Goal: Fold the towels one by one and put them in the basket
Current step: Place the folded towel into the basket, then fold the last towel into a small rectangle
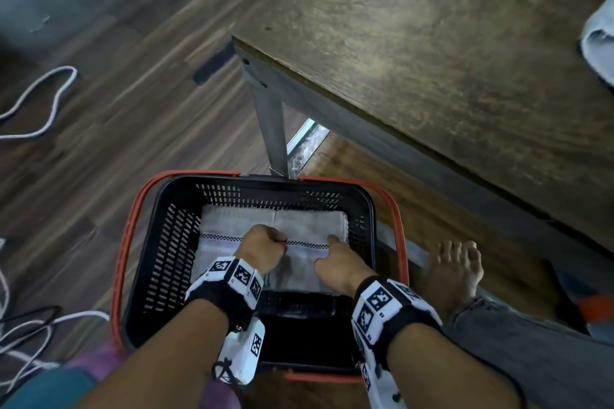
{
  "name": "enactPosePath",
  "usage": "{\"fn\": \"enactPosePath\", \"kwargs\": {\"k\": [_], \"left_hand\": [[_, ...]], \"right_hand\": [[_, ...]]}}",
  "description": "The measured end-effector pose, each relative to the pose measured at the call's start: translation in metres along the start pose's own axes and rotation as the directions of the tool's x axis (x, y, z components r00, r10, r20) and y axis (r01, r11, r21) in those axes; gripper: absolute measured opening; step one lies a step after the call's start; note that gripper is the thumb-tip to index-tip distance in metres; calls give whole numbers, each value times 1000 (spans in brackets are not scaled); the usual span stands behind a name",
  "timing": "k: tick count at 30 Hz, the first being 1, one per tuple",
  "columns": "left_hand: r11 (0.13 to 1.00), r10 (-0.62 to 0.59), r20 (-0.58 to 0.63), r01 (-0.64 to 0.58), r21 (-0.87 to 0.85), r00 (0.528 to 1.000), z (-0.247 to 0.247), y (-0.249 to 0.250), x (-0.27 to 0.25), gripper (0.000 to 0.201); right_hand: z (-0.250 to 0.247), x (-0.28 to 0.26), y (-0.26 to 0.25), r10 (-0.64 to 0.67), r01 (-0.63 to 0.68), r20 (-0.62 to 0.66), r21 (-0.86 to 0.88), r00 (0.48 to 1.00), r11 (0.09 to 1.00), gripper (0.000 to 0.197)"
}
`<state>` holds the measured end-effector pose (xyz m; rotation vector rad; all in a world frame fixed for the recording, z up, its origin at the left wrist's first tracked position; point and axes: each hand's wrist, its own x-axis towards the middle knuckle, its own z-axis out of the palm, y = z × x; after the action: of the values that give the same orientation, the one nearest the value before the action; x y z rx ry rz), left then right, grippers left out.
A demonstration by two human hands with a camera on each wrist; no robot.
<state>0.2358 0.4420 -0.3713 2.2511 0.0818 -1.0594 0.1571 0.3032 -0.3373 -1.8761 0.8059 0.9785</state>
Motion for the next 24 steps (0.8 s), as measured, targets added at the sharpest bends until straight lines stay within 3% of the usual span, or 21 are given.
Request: {"fn": "enactPosePath", "kwargs": {"k": [7, 11, 13, 16, 19, 22, 24], "left_hand": [[976, 86, 7, -86, 200, 996, -5, 4, -4, 28], [935, 33, 221, -108, 337, 975, 0, 3, -11, 41], [927, 23, 262, -119, 356, 965, 2, 2, -15, 48], [949, 64, 235, -132, 288, 970, 1, 5, -22, 30], [955, 122, 155, -158, 252, 980, -8, 14, -33, 10], [958, 178, 74, -190, 215, 981, -28, 34, -53, 10], [939, 234, 84, -248, 241, 969, -44, 56, -73, 23]], "right_hand": [[4, 13, -2, -3, 1, 81, 23, 997, 1000, 73], [7, 11, 1, 7, 1, 109, -72, 994, 997, 71], [4, 7, 2, 18, 8, 156, -160, 988, 987, 69], [-4, -7, -3, -30, 65, 152, -228, 988, 971, 55], [-17, -29, -19, -101, 126, 111, -254, 989, 959, 53], [-33, -61, -40, -198, 209, 68, -239, 978, 948, 26], [-46, -93, -57, -236, 245, 63, -268, 970, 932, 29]]}}
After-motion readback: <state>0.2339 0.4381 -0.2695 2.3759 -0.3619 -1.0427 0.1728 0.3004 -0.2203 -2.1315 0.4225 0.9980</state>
